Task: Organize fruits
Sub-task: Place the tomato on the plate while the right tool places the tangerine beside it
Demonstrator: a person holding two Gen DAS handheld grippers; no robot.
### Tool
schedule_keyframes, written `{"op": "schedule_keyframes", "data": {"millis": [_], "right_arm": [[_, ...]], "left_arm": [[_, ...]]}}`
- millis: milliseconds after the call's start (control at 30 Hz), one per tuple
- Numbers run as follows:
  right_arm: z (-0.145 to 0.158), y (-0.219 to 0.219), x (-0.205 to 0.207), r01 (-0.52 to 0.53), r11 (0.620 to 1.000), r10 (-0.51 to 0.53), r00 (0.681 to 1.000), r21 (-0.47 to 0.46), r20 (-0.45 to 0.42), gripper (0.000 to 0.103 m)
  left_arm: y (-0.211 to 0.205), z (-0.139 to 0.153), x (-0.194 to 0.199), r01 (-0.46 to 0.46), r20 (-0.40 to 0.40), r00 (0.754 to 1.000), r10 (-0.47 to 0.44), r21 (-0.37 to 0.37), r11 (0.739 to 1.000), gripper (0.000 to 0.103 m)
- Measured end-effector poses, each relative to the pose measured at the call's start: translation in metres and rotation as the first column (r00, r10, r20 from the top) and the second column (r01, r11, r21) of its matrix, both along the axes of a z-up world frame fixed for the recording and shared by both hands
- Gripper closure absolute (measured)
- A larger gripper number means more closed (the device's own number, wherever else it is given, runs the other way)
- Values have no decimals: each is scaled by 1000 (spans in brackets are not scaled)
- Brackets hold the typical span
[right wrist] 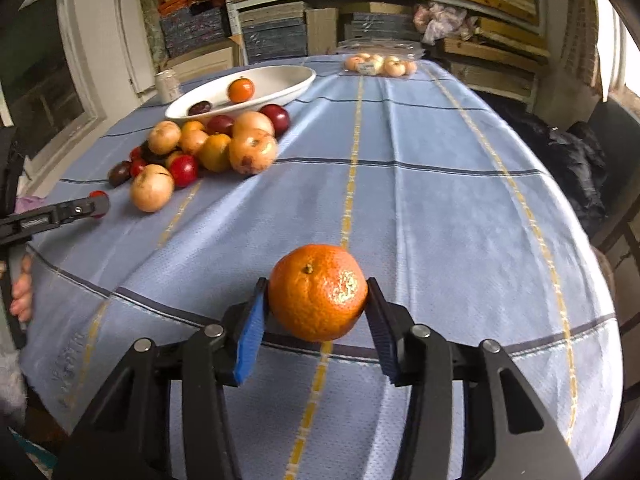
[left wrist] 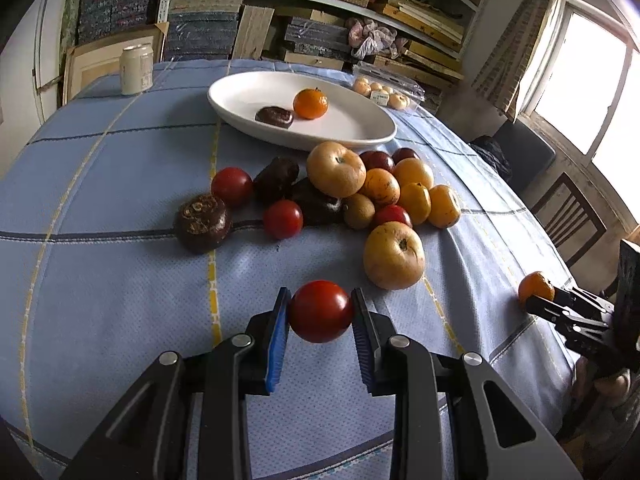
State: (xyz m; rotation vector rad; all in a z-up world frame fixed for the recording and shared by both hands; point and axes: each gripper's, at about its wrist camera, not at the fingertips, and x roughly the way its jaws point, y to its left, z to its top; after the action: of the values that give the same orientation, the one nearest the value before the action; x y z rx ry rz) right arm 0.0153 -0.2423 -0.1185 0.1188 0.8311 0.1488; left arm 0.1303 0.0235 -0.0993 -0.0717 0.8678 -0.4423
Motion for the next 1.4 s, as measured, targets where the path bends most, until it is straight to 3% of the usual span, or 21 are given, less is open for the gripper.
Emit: {"op": "schedule_keyframes", "data": {"millis": [100, 233, 367, 467, 533, 700, 967, 1033, 1067, 1100, 1333, 1400], "right_arm": [[37, 1, 15, -27, 999, 23, 997, 40, 78, 56], [106, 6, 55, -48, 995, 25, 968, 87, 248, 56], [136, 16, 117, -40, 987, -11, 951, 158, 310, 56], [123, 30, 166, -13, 986, -35, 959, 167, 280, 56], [97, 43, 204, -19, 984, -17, 980, 178, 200, 56], [49, 64, 249, -33, 990, 22, 997, 139, 79, 56], [23, 76, 259, -48, 995, 45, 998, 85, 35, 56], [24, 70, 257, -29, 994, 24, 999, 103, 48, 50], [28, 64, 255, -17, 993, 10, 998, 120, 61, 46], [32, 60, 254, -9, 991, -1, 997, 136, 77, 41], [81, 23, 205, 0, 968, -63, 968, 249, 245, 39], [91, 17, 184, -6, 966, -72, 953, 257, 294, 32]], "left_arm": [[0, 14, 11, -11, 32, 999, 10, 30, 999, 73], [-1, 62, 41, -62, 140, 989, 57, 33, 998, 73], [-19, 101, 79, -121, 247, 963, 106, 47, 992, 73], [-35, 100, 116, -153, 250, 959, 134, 61, 986, 73], [-39, 86, 142, -179, 221, 962, 160, 70, 981, 73], [-29, 55, 188, -209, 125, 972, 198, 84, 974, 73], [-21, 20, 217, -218, 46, 976, 215, 98, 971, 72], [-17, 19, 217, -239, 41, 971, 236, 81, 968, 56], [-14, 19, 216, -248, 42, 968, 246, 68, 966, 40], [-10, 22, 214, -253, 54, 966, 251, 42, 966, 36], [11, 61, 182, -288, 121, 950, 286, -8, 958, 33], [20, 73, 158, -314, 181, 933, 310, -4, 949, 25]]}}
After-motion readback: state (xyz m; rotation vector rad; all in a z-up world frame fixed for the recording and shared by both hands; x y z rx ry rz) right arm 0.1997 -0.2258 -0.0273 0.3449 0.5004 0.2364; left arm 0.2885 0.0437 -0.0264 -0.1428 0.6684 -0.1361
